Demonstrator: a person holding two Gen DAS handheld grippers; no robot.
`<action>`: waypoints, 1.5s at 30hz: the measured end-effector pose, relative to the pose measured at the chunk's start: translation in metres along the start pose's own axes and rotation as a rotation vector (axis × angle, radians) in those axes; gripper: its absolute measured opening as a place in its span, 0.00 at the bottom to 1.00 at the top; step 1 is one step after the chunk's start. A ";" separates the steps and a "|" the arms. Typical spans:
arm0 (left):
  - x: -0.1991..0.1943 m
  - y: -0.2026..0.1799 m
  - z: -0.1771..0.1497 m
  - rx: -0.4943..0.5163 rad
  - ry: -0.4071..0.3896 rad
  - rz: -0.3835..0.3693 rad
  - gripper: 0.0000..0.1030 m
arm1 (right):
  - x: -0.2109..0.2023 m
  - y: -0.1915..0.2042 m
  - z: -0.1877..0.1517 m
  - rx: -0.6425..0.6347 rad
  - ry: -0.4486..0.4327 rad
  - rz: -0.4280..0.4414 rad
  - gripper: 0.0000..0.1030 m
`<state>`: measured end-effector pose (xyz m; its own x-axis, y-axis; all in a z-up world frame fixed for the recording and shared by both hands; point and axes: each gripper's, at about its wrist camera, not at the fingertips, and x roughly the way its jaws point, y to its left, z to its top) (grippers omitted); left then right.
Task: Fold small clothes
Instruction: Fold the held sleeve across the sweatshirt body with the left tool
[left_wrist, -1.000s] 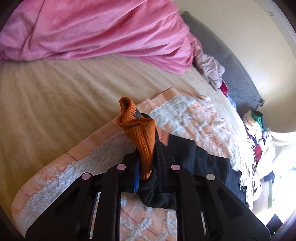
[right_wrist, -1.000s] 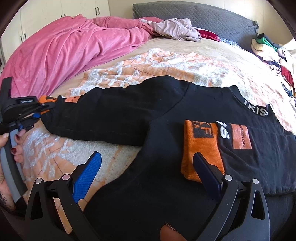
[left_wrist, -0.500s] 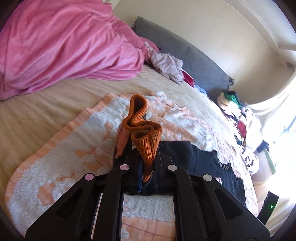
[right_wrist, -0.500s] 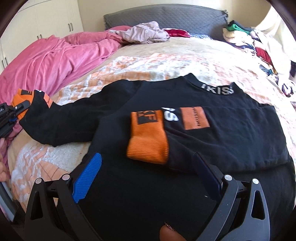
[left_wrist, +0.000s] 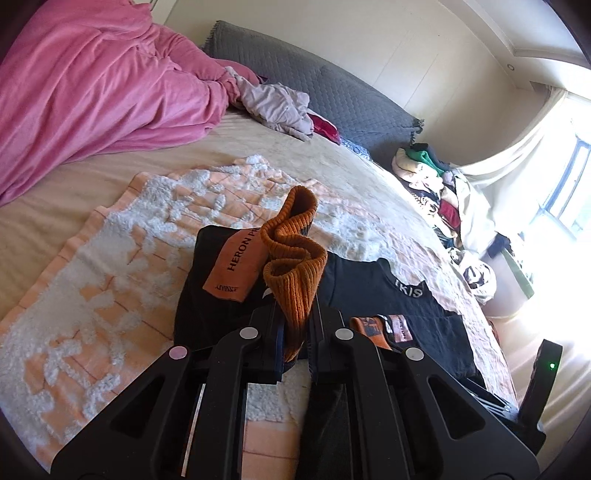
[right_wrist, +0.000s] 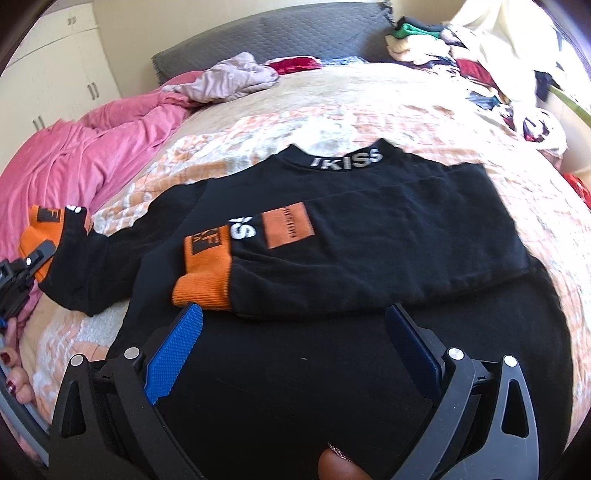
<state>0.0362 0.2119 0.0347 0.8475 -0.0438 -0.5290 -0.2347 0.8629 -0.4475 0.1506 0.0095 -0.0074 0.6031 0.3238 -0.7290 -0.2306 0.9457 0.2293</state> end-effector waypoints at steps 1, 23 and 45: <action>0.001 -0.004 0.001 0.012 0.006 -0.013 0.03 | -0.008 -0.005 0.002 0.010 -0.019 -0.005 0.96; 0.042 -0.085 0.005 0.135 0.166 -0.205 0.03 | -0.066 -0.087 0.007 0.179 -0.120 -0.119 0.96; 0.069 -0.138 -0.048 0.286 0.305 -0.311 0.04 | -0.065 -0.133 -0.008 0.342 -0.108 -0.134 0.96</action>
<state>0.1044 0.0663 0.0254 0.6695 -0.4281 -0.6071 0.1820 0.8869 -0.4247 0.1360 -0.1373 0.0050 0.6916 0.1805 -0.6994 0.1131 0.9293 0.3516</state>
